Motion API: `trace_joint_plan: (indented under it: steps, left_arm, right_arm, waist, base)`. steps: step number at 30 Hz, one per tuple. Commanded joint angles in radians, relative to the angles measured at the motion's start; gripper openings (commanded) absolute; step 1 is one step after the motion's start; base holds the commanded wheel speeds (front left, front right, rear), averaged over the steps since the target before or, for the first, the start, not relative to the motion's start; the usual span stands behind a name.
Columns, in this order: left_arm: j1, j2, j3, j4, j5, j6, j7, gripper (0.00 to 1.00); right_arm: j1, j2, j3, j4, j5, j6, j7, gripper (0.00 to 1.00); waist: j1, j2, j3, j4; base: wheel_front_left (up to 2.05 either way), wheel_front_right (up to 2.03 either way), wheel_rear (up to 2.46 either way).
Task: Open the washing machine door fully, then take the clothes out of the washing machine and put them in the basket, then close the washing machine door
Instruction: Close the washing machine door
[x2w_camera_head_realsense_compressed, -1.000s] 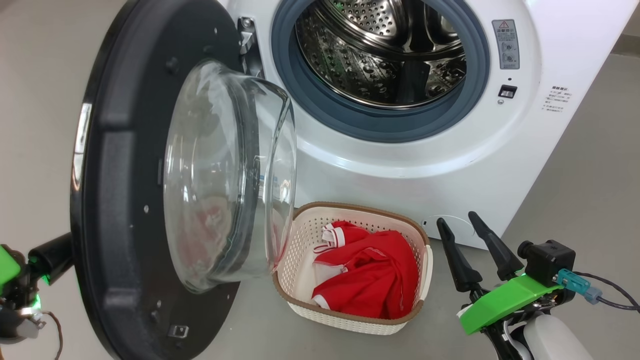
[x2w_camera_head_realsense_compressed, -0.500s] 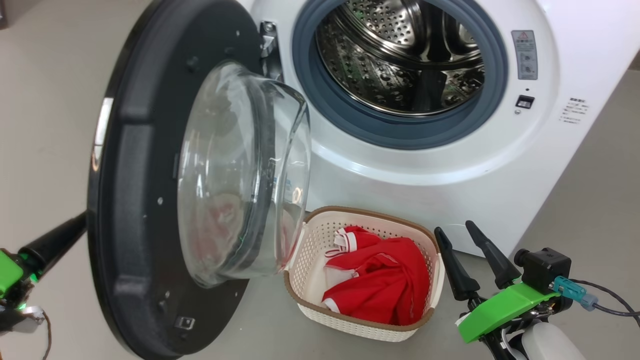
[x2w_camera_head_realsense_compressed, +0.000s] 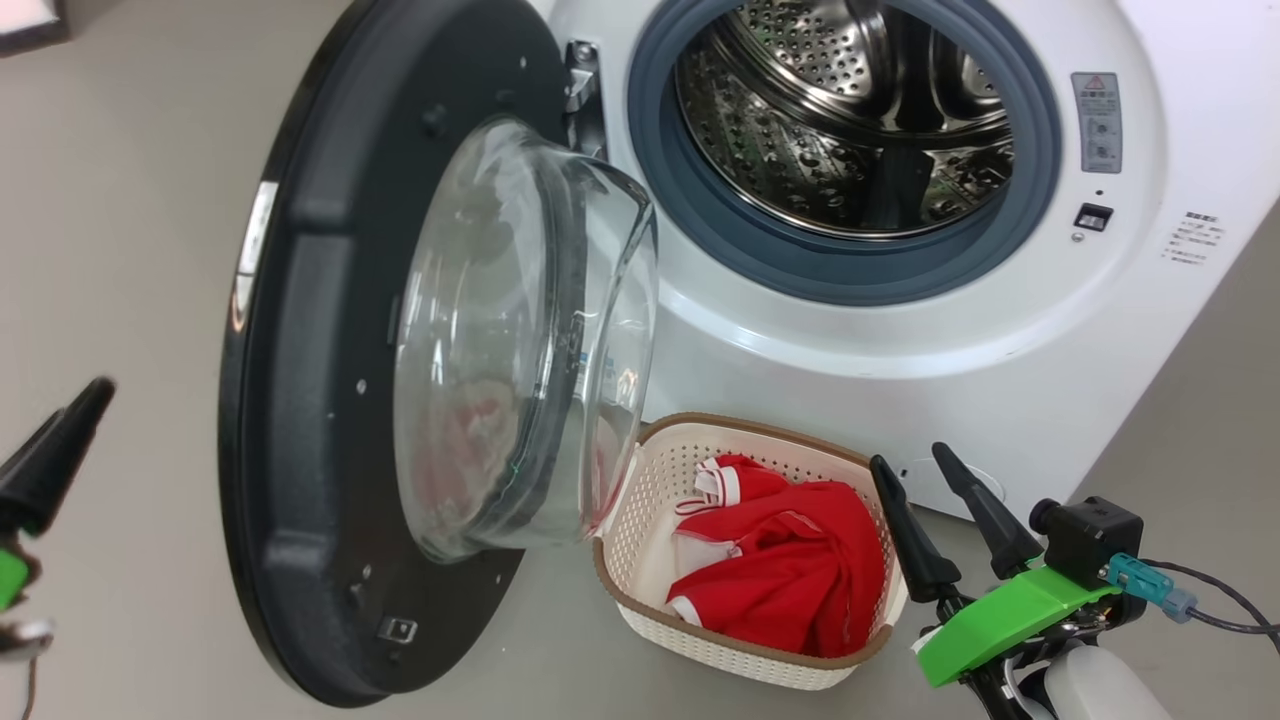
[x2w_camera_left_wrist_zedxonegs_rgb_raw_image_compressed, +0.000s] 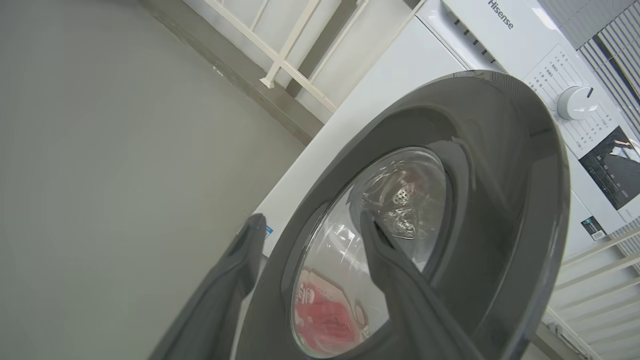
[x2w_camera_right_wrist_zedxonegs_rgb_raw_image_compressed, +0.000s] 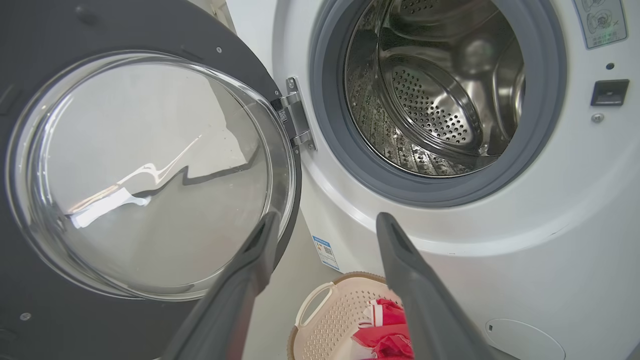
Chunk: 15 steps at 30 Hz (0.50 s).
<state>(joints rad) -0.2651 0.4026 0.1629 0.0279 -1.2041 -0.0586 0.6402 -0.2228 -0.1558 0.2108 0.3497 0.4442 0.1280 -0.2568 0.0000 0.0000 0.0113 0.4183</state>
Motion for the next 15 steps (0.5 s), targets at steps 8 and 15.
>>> trace_joint_plan:
  steps: [8, 15]
  left_arm:
    - [0.120, 0.006, 0.065, -0.057, 0.239, -0.043, -0.301, 1.00]
    - [0.266, -0.075, 0.063, -0.076, 0.363, -0.057, -0.530, 1.00]
  right_arm:
    - [0.000, -0.005, 0.018, -0.026, 0.007, 0.003, -0.005, 1.00]
    - [0.004, -0.007, 0.023, -0.027, 0.009, 0.003, -0.005, 1.00]
  waist:
    - [0.0000, 0.0000, -0.001, 0.023]
    - [0.0000, 0.0000, -0.002, 0.025]
  base:
    - [0.00, 0.00, 0.00]
    - [0.00, 0.00, 0.00]
